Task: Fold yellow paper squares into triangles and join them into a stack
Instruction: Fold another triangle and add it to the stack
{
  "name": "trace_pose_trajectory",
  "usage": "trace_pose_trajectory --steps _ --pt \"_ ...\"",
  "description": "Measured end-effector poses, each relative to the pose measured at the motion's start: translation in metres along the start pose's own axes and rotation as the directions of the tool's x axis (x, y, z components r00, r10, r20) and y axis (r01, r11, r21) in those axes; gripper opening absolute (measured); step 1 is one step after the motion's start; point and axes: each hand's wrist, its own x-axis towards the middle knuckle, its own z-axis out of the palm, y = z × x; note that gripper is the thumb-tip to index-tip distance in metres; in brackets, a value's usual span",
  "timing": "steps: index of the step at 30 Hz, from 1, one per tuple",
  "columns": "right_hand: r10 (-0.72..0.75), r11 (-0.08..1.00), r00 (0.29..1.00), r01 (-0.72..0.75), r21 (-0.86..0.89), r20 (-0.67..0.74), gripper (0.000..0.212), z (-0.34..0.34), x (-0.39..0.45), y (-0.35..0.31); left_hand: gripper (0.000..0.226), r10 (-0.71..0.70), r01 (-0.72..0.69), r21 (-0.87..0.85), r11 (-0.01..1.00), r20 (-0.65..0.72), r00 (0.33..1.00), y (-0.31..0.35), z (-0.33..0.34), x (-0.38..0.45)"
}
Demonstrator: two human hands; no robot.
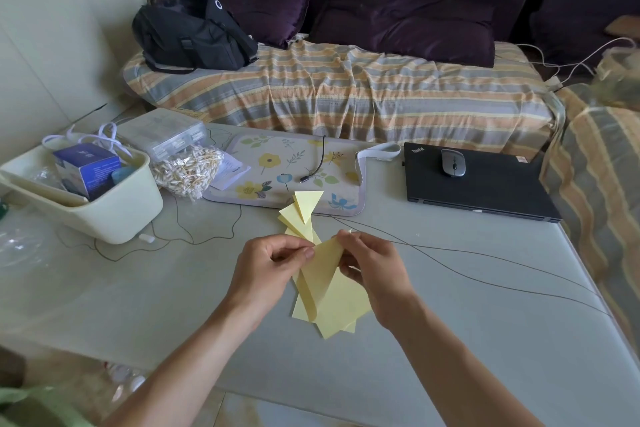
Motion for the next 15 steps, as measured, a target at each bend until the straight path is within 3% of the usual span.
trace_pose_trajectory --steps 6,12,15 --pt "-0.033 0.998 0.996 0.037 0.052 -0.078 0.020 -0.0023 -0.0004 -0.0018 0.007 -0.050 0.050 0.011 0.999 0.051 0.997 -0.0014 0.0007 -0.0003" --pt "0.056 0.998 0.996 -0.058 0.032 0.071 0.017 -0.0004 -0.0023 0.0006 0.006 -0.050 0.049 -0.008 0.999 -0.038 0.998 0.0004 -0.0012 -0.0003" --pt "0.021 0.999 0.999 -0.020 -0.031 0.041 0.018 0.0005 -0.0026 0.0019 0.006 -0.068 0.068 -0.020 0.998 -0.036 0.997 0.0012 -0.0015 -0.0010"
